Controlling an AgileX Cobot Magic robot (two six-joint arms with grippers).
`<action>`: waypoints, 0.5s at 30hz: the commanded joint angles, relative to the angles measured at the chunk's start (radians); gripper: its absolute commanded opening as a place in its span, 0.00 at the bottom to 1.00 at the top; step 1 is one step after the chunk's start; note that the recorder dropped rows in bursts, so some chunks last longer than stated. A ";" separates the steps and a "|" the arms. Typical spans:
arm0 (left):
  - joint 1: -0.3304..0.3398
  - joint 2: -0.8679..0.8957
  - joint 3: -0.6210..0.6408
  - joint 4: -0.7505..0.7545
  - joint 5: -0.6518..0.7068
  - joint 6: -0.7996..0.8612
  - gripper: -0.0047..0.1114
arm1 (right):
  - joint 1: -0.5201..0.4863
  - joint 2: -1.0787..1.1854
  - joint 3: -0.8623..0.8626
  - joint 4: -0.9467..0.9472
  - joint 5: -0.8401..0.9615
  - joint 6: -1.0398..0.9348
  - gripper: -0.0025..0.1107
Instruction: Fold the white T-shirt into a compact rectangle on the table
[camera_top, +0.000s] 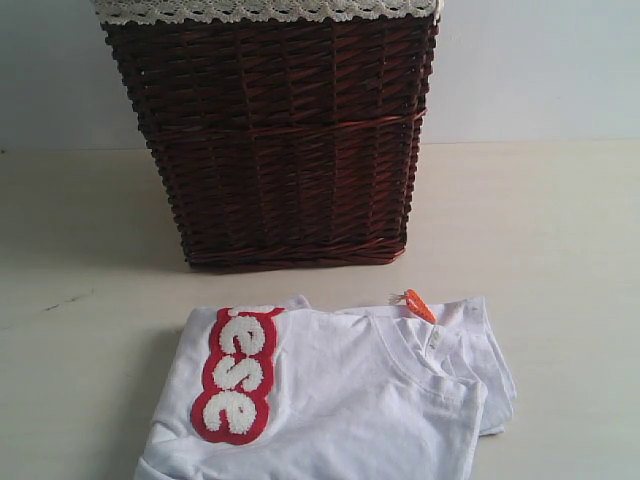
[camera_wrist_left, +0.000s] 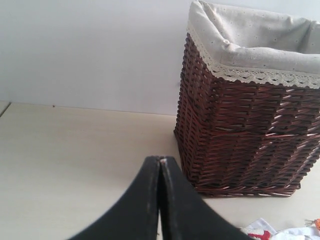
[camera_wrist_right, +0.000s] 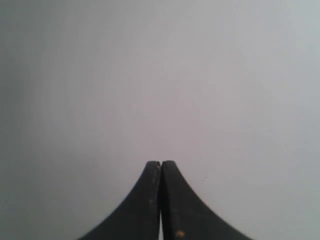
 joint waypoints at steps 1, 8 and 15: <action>0.004 -0.008 0.007 0.005 -0.005 -0.005 0.04 | -0.004 -0.004 0.000 -0.008 0.005 -0.008 0.02; 0.004 -0.037 0.013 0.012 -0.030 0.053 0.04 | -0.004 -0.004 0.000 -0.008 0.005 -0.008 0.02; 0.009 -0.187 0.149 0.012 -0.363 0.100 0.04 | -0.004 -0.004 0.000 -0.008 0.005 -0.008 0.02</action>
